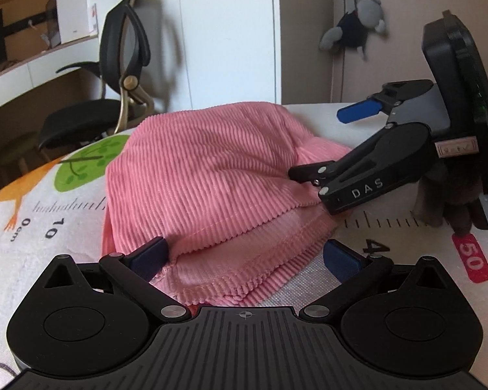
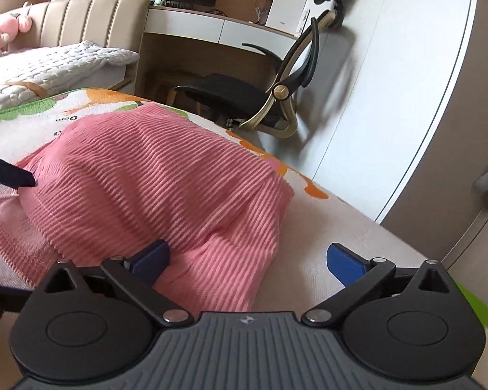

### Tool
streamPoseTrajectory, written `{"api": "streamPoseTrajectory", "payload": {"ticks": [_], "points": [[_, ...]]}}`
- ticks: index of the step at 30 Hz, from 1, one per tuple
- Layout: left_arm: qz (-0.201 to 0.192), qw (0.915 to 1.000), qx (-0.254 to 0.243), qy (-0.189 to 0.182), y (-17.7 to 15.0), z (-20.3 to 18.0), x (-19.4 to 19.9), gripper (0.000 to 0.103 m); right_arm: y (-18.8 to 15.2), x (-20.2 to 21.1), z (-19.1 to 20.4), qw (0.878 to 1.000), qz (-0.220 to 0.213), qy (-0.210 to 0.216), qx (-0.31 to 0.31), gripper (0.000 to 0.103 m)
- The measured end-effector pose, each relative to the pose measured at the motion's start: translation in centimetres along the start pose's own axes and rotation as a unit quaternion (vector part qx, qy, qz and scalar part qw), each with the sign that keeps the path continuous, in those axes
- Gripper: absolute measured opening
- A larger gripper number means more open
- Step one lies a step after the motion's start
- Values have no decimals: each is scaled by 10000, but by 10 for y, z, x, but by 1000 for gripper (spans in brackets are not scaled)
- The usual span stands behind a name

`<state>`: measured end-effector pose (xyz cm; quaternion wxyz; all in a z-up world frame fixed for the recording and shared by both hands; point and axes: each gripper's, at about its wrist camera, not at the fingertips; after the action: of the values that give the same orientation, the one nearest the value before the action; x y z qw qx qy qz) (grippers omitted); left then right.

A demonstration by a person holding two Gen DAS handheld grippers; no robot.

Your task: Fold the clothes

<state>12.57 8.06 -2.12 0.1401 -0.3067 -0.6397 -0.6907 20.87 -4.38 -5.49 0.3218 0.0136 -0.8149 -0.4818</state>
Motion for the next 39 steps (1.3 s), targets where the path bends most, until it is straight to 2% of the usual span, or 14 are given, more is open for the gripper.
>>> {"api": "streamPoseTrajectory", "payload": {"ticks": [4, 7, 10, 14, 19, 23, 26, 29, 32, 39], "points": [[-14, 9998, 169, 62, 1, 8, -1, 103, 3, -1, 4, 9996, -121, -221, 107, 103], [-41, 9993, 274, 239, 1, 8, 1, 103, 0, 9, 9, 9982, -236, -520, 166, 103], [62, 9951, 720, 672, -3, 12, 7, 103, -7, 32, 6, 9994, 11, -256, -231, 103], [107, 9920, 1190, 414, -26, 3, 35, 103, -27, 57, 6, 9988, 153, -174, -422, 103], [86, 9937, 1038, 418, -46, -28, 61, 103, -51, 88, 8, 9975, 307, -104, -625, 103], [268, 9953, 627, 682, -43, -47, 55, 103, -68, 107, 5, 9955, 438, 11, -841, 103], [275, 9942, 755, 711, -42, -43, 53, 103, -68, 103, -1, 9936, 499, 141, -1001, 103], [271, 9927, 886, 769, -42, -40, 51, 103, -66, 104, 5, 9953, 442, 22, -860, 103], [267, 9910, 1017, 827, -41, -37, 50, 103, -69, 105, 4, 9944, 470, 77, -941, 103], [266, 9908, 1019, 846, -42, -36, 50, 103, -70, 102, 0, 9918, 545, 227, -1135, 103]]}}
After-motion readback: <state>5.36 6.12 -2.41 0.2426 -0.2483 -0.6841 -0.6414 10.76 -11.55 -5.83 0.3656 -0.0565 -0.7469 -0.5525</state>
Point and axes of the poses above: each gripper's, at about its wrist camera, not at the fingertips, and x roughly against the way its jaws point, z to its left, y to its top, and after that the axes turned 6 degrees about -y, right-handed
